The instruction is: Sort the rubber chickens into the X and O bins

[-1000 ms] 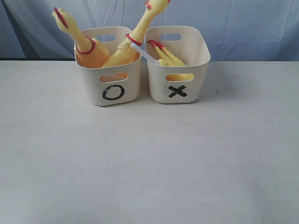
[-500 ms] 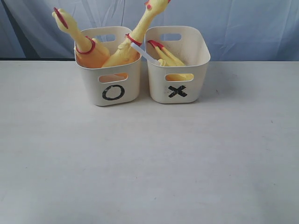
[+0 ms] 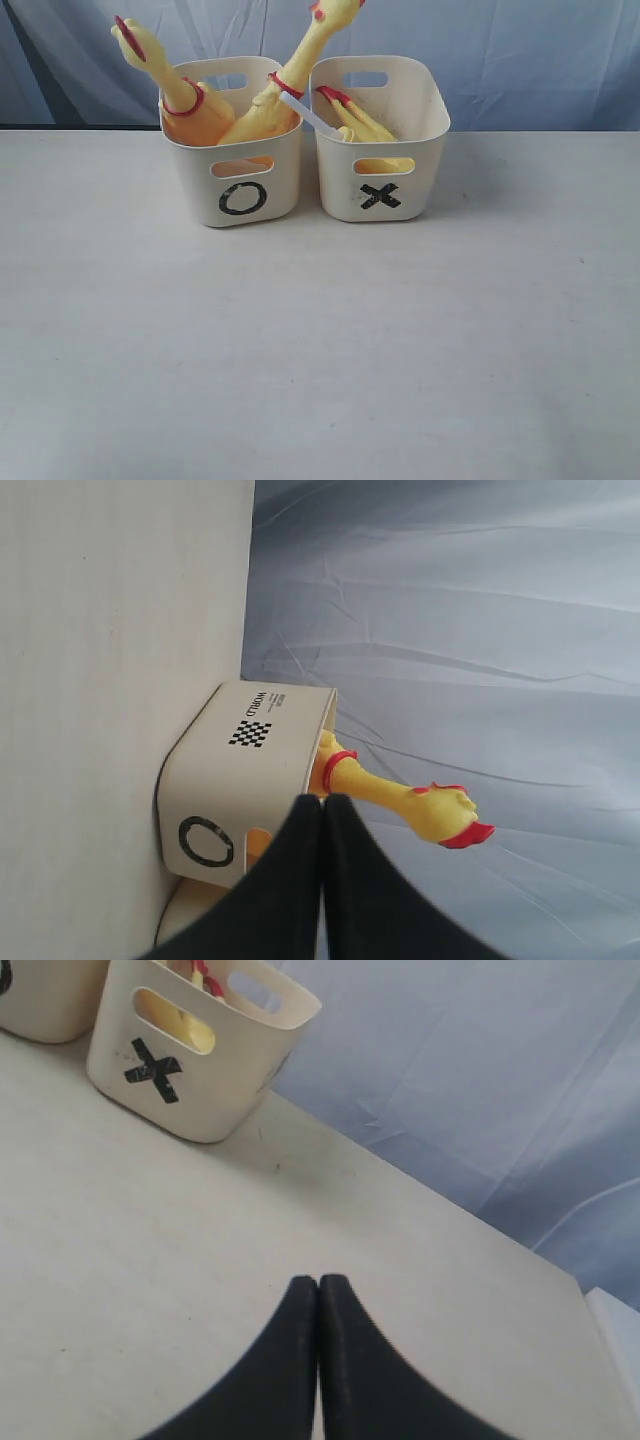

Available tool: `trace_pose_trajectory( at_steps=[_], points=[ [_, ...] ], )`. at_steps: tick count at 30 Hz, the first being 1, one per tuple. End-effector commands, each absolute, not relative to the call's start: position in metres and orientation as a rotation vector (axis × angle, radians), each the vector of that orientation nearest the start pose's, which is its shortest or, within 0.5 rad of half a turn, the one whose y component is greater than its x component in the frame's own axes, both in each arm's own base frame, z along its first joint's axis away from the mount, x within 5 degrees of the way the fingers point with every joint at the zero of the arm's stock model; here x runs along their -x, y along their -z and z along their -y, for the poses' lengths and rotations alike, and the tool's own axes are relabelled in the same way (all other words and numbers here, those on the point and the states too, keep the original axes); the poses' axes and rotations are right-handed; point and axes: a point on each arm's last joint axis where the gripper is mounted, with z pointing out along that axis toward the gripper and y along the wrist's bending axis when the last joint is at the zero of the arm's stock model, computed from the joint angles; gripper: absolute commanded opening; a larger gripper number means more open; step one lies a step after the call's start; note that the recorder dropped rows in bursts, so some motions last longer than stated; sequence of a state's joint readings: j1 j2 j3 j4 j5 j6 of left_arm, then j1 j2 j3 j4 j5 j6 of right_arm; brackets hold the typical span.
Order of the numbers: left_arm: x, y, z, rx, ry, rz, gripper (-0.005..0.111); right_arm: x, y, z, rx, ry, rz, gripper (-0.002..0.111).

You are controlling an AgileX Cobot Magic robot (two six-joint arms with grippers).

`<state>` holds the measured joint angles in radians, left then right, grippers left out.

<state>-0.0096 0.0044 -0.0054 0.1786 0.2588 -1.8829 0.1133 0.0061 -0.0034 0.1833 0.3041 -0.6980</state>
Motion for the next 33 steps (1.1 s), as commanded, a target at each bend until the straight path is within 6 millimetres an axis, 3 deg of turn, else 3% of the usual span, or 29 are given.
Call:
trace_pose_trajectory(
  at_steps=[1, 24, 30, 33],
  points=[
    [-0.0551, -0.1905, -0.0044, 1.447, 1.175, -1.220, 0.000, -0.0539, -0.1863, -0.0086, 0.555, 0.278, -1.701, 0.000],
    [-0.0553, -0.1930, -0.0080, 1.308, 1.036, -1.269, 0.000, -0.0542, -0.1880, -0.0084, 0.541, 0.279, -1.686, 0.000],
    [-0.0557, -0.1957, -0.0070, 1.109, 0.896, -1.365, 0.000, -0.0543, -0.1881, -0.0083, 0.540, 0.280, -1.684, 0.000],
    [-0.0557, -0.1956, -0.0070, 0.921, 0.719, -1.464, 0.000, -0.0543, -0.1881, -0.0083, 0.540, 0.280, -1.684, 0.000]
  ],
)
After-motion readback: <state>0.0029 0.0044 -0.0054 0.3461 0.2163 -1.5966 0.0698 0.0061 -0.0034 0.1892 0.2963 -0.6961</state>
